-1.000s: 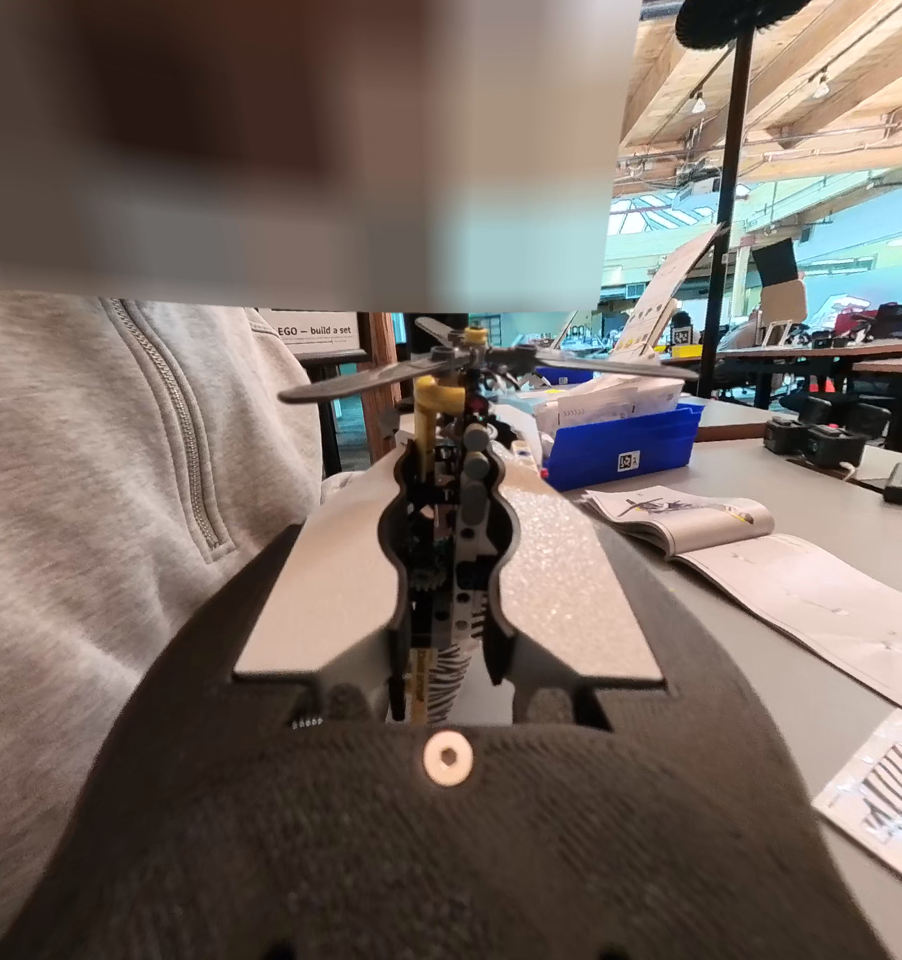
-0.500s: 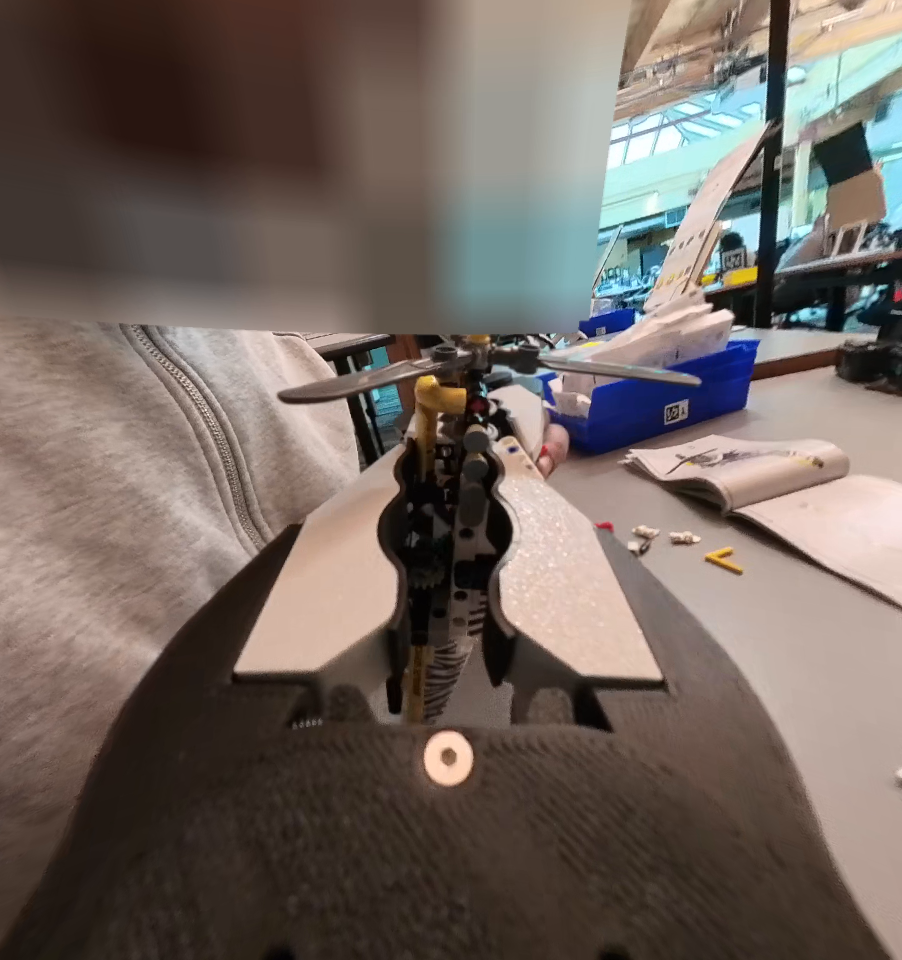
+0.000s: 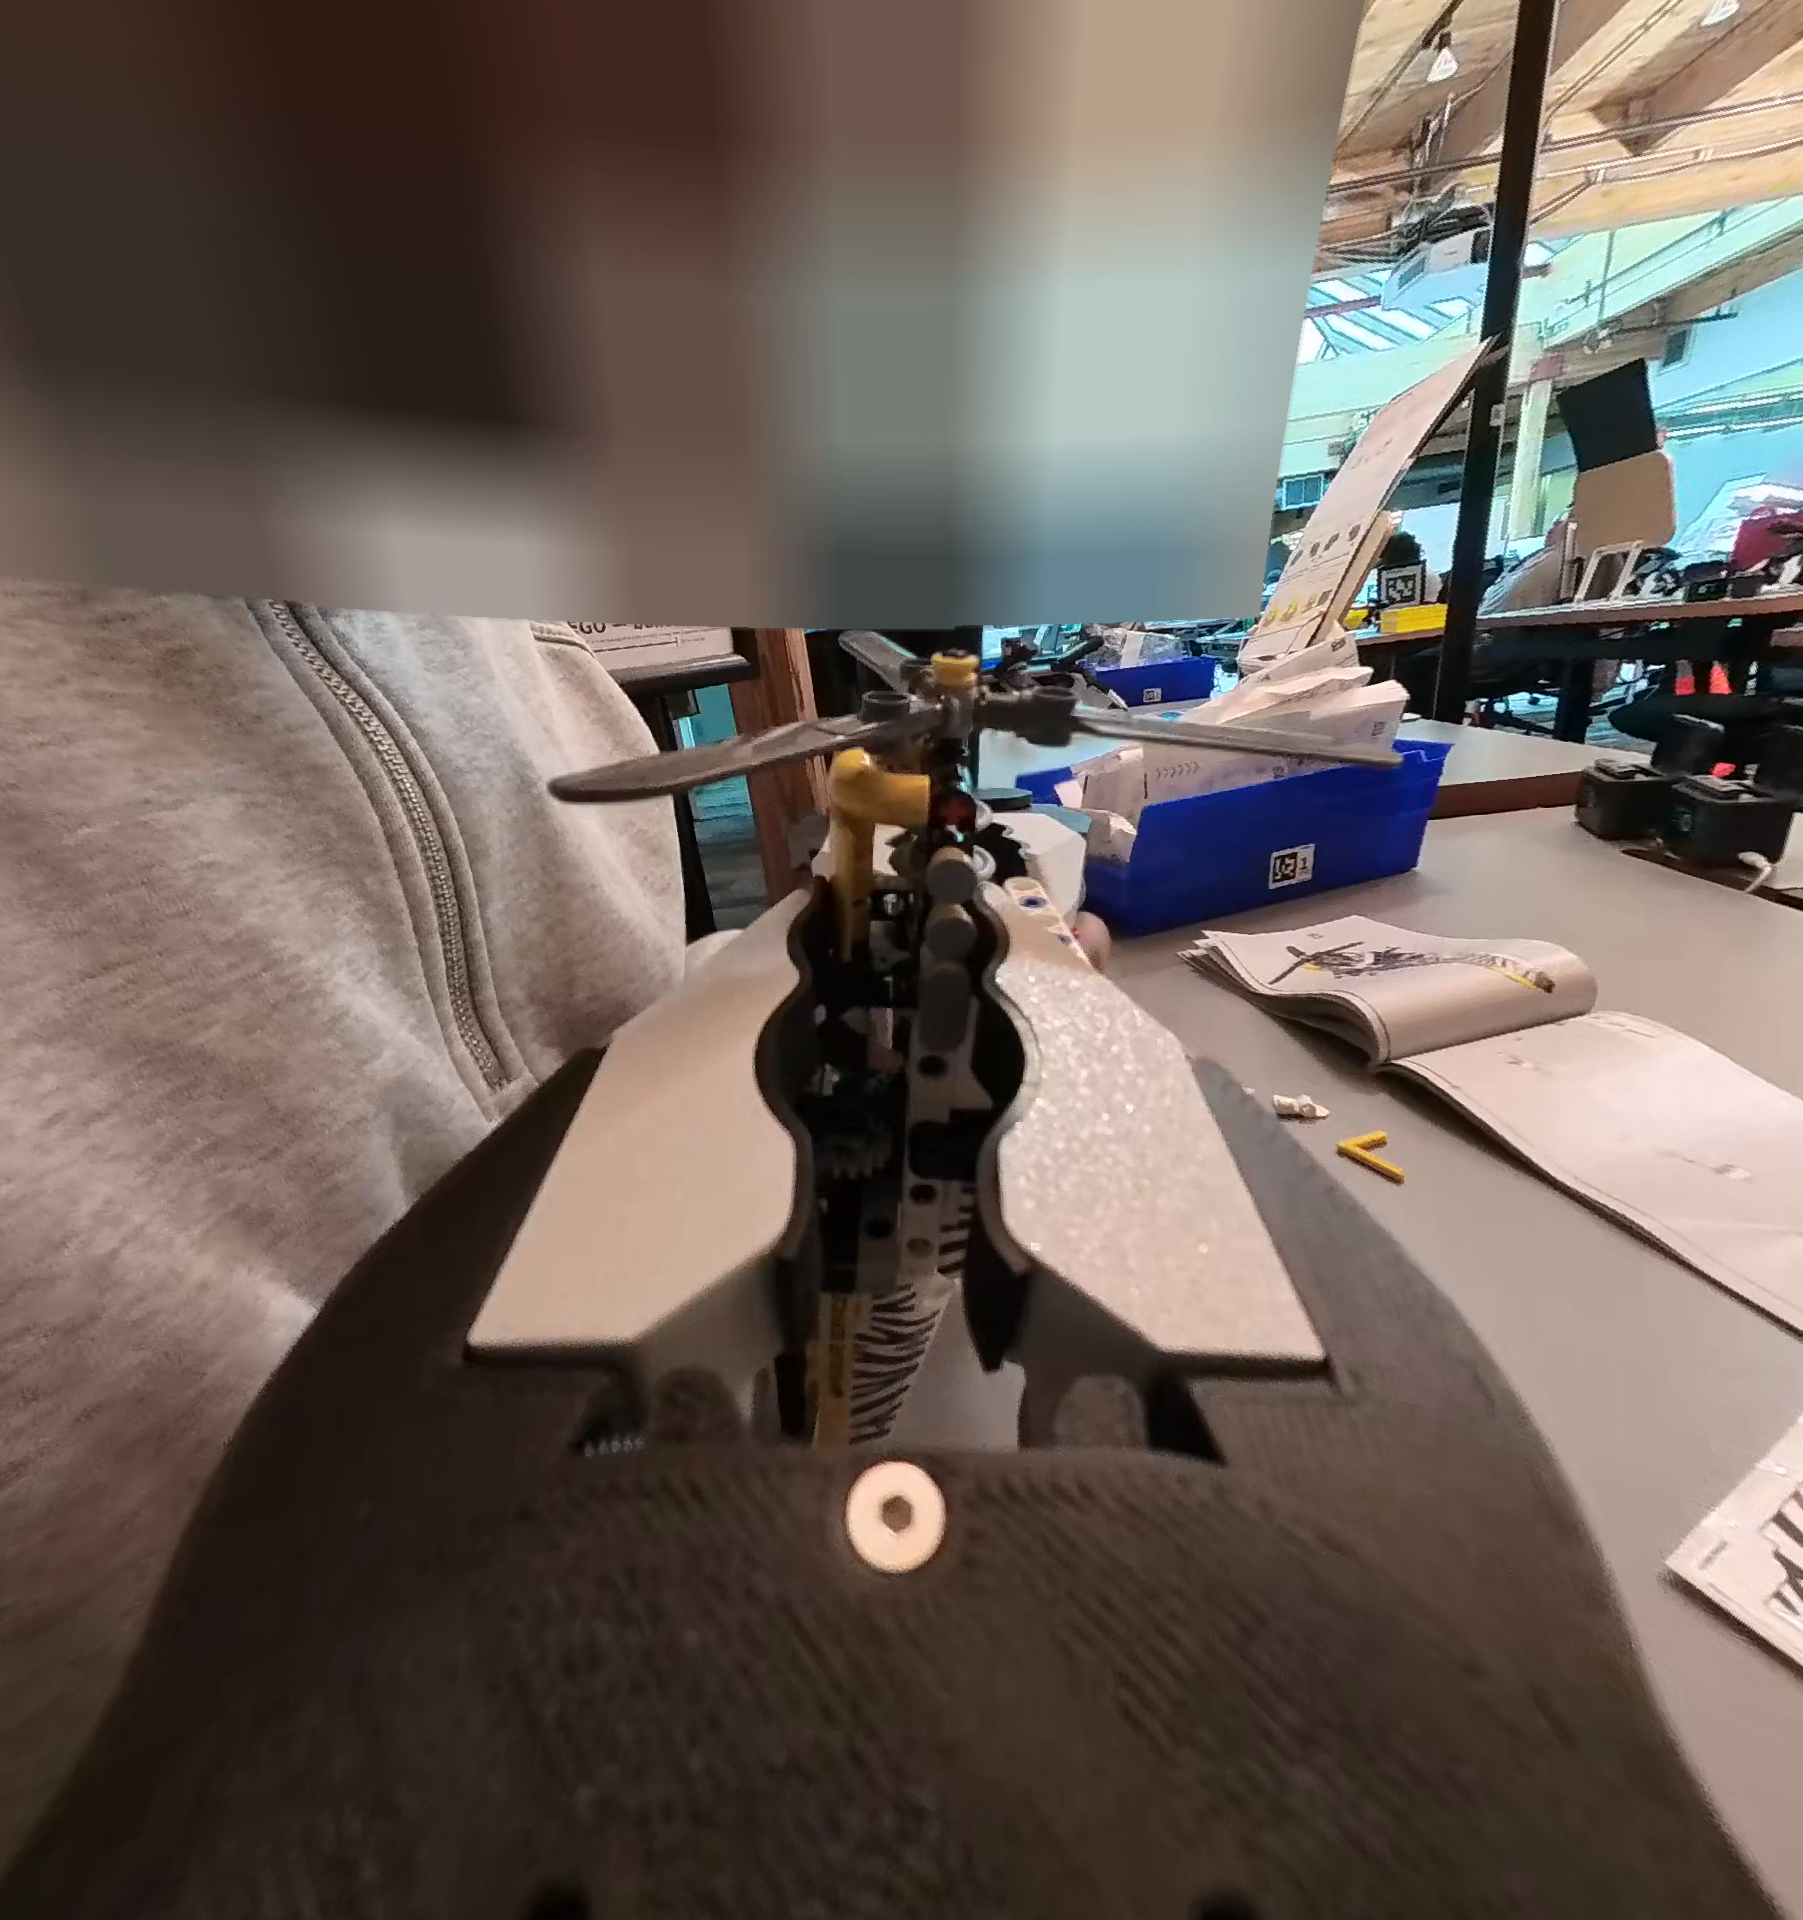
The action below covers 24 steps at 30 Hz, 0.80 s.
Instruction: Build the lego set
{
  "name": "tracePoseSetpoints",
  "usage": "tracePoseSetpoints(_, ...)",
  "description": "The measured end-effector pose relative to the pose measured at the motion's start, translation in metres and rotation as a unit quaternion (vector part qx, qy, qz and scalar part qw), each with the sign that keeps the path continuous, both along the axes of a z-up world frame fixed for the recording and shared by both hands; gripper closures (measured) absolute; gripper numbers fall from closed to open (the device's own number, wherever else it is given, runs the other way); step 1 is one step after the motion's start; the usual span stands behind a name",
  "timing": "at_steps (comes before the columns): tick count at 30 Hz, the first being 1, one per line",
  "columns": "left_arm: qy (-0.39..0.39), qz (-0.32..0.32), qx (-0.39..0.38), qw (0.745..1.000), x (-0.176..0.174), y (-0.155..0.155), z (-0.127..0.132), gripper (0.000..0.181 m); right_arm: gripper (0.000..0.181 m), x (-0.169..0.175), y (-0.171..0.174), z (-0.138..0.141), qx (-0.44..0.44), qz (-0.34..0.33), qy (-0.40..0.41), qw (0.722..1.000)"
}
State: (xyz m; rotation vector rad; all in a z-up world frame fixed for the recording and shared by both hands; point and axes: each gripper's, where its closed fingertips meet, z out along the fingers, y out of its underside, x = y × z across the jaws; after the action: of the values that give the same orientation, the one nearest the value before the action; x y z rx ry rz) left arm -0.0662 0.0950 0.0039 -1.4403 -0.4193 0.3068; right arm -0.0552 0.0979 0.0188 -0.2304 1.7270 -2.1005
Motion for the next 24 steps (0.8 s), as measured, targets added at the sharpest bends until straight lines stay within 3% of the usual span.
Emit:
tracePoseSetpoints(9, 0.005, -0.013, 0.015, 1.000, 0.004, 0.000, 0.000, 0.157, 0.159, 0.005, 0.000, 0.000, -0.002, 0.003, 0.008, 1.000)
tracePoseSetpoints(15, 0.040, 0.027, 0.029, 0.998, 0.000, -0.009, 0.006, 0.158, 0.154, -0.006, -0.003, 0.008, -0.012, -0.084, 0.074, 0.994)
tracePoseSetpoints(19, 0.056, 0.038, 0.039, 0.997, -0.001, -0.016, 0.009, 0.158, 0.132, -0.025, 0.003, 0.013, -0.012, -0.139, 0.066, 0.988)
tracePoseSetpoints(24, 0.056, 0.027, 0.060, 0.996, 0.000, -0.018, 0.012, 0.158, 0.126, -0.022, 0.001, 0.004, 0.015, -0.070, -0.004, 0.997)
